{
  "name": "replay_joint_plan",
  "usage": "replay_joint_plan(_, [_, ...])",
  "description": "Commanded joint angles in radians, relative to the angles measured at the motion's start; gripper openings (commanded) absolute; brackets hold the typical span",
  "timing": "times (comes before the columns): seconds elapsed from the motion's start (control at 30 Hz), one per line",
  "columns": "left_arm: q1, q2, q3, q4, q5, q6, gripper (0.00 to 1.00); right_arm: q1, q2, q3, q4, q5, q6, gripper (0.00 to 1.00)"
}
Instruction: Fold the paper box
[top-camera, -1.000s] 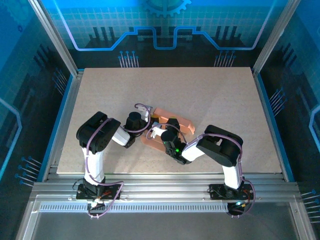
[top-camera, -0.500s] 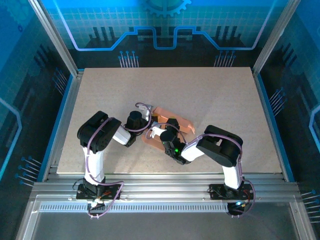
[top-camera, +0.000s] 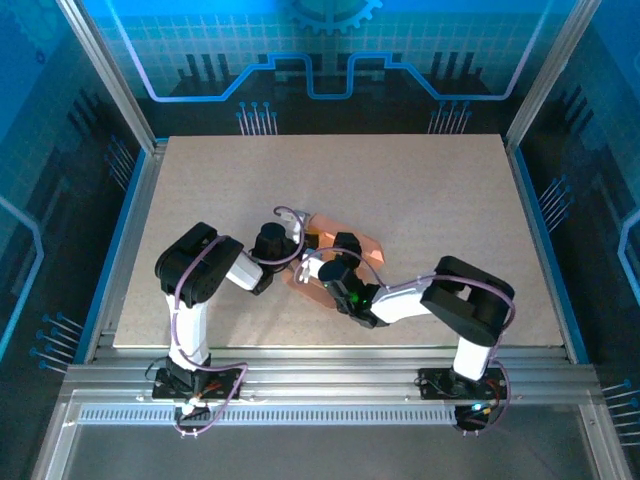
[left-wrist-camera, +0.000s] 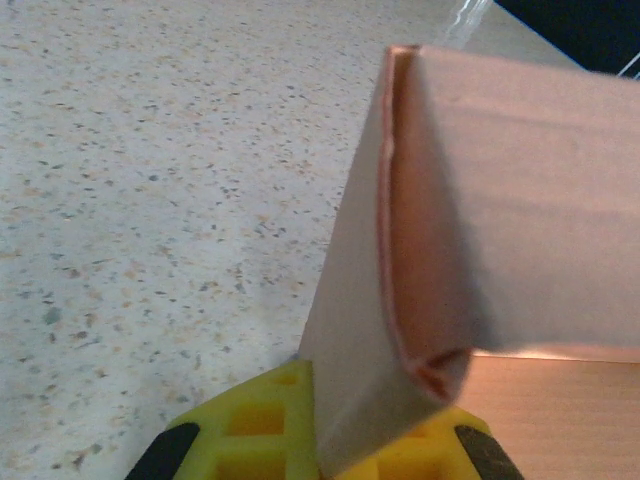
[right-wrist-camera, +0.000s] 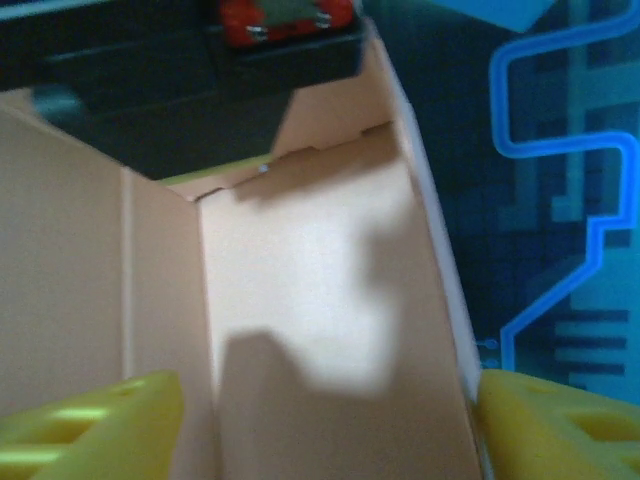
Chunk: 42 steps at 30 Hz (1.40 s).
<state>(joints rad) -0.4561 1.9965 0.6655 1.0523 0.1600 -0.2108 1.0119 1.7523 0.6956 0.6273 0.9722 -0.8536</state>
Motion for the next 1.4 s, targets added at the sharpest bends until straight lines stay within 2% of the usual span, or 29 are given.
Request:
replay_joint_plan(0.0, [0.006, 0.001, 0.025, 0.043, 0.039, -0.016, 0.0, 0.026, -0.09, -0.014, -0.254, -0.092, 0.207, 0.89])
replay_joint_plan(0.13, [0.029, 0.001, 0.024, 0.036, 0.052, -0.048, 0.0, 0.03, -0.231, -0.011, -0.475, -0.182, 0.42, 0.95])
replay_joint_plan(0.4, [0.056, 0.019, 0.049, 0.024, 0.097, -0.093, 0.0, 0.01, -0.453, 0.062, -0.718, -0.32, 0.653, 0.97])
replay_joint_plan(0.5, [0.065, 0.023, 0.065, 0.015, 0.139, -0.098, 0.0, -0.061, -0.524, 0.118, -0.742, -0.466, 0.786, 0.97])
replay_joint_plan(0.6, [0.069, 0.016, 0.071, -0.002, 0.174, -0.093, 0.0, -0.194, -0.562, 0.193, -0.775, -0.669, 0.966, 0.96])
replay_joint_plan(0.67, [0.07, 0.013, 0.073, -0.011, 0.188, -0.081, 0.0, -0.277, -0.56, 0.266, -0.796, -0.766, 1.074, 0.95])
replay_joint_plan(0.8, [0.069, 0.016, 0.073, -0.015, 0.191, -0.075, 0.0, -0.37, -0.547, 0.358, -0.807, -0.886, 1.162, 0.94])
replay_joint_plan(0.9, [0.069, 0.013, 0.075, -0.011, 0.219, -0.074, 0.0, -0.488, -0.515, 0.443, -0.906, -0.959, 1.278, 0.92])
replay_joint_plan(1.03, [0.07, 0.001, 0.083, 0.009, 0.328, -0.091, 0.0, -0.705, -0.41, 0.462, -0.963, -1.222, 1.422, 0.91])
replay_joint_plan(1.1, [0.07, -0.004, 0.088, 0.023, 0.382, -0.107, 0.0, -0.773, -0.352, 0.437, -0.939, -1.31, 1.48, 0.87])
replay_joint_plan(1.2, [0.068, -0.007, 0.094, 0.053, 0.449, -0.13, 0.0, -0.821, -0.259, 0.407, -0.893, -1.388, 1.546, 0.76])
replay_joint_plan(1.37, [0.068, 0.0, 0.109, 0.099, 0.484, -0.193, 0.0, -0.808, -0.141, 0.393, -0.782, -1.501, 1.59, 0.6])
